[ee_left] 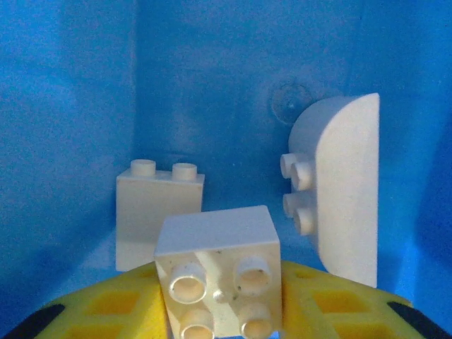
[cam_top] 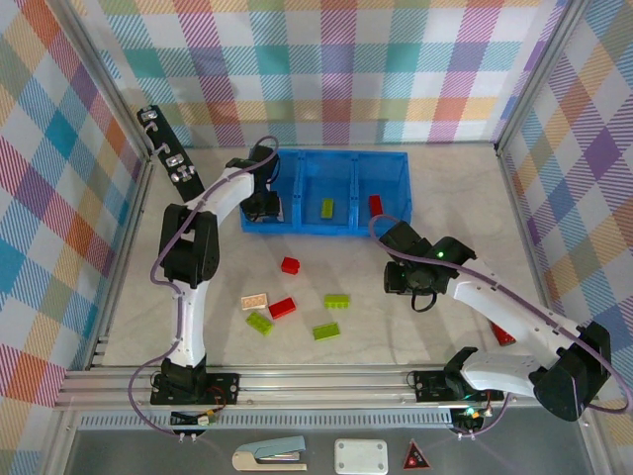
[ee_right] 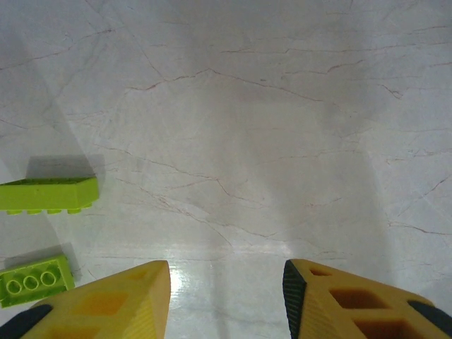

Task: Sort the legos into containers by color
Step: Place the lego in the container.

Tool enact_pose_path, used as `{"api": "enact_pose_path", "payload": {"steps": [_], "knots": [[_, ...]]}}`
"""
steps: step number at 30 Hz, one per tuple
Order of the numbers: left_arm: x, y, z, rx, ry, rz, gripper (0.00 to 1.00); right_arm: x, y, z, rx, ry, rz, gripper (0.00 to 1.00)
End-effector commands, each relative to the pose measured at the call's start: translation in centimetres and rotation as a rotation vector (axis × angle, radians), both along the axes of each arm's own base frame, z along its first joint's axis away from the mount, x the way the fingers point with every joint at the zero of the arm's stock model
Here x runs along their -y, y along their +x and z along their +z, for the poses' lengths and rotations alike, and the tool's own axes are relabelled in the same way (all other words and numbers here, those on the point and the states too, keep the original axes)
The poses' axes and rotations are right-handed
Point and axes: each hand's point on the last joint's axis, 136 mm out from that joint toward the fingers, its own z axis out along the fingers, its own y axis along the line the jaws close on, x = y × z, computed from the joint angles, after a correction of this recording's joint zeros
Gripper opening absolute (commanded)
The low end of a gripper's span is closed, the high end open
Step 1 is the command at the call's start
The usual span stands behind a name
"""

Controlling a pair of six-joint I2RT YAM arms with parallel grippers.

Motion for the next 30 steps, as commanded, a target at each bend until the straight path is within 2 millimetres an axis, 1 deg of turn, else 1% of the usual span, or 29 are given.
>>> {"api": "enact_pose_path", "payload": {"steps": [1, 9, 14, 19, 23, 30], "knots": [[-0.1, 0.1, 0.1, -0.014, -0.01, -0.001, 0.41, 0.6, -0.6, 0.3, 0.002, -0.006, -0.008, 0.47], [0.0, -0.1, 0.6, -0.012, -0.019, -0.001, 0.43, 0.4, -0.4, 0.7, 0.013, 0.005, -0.004, 0.47], [0.1, -0.1, 1.7, 0.005, -0.034, 0.003, 0.43, 0.1, -0.3, 0.7, 0.019, 0.013, 0.001, 0.47], [0.2, -0.4, 3.1, 0.021, -0.052, 0.006, 0.43, -0.3, -0.2, 0.4, 0.009, 0.027, 0.008, 0.47], [0.4, -1.0, 4.3, 0.03, -0.075, 0.006, 0.42, -0.6, -0.2, 0.1, 0.006, 0.039, 0.012, 0.47], [0.2, -2.6, 5.9, 0.044, -0.102, 0.018, 0.42, -1.4, 0.1, -0.1, -0.001, 0.054, 0.035, 0.47]]}}
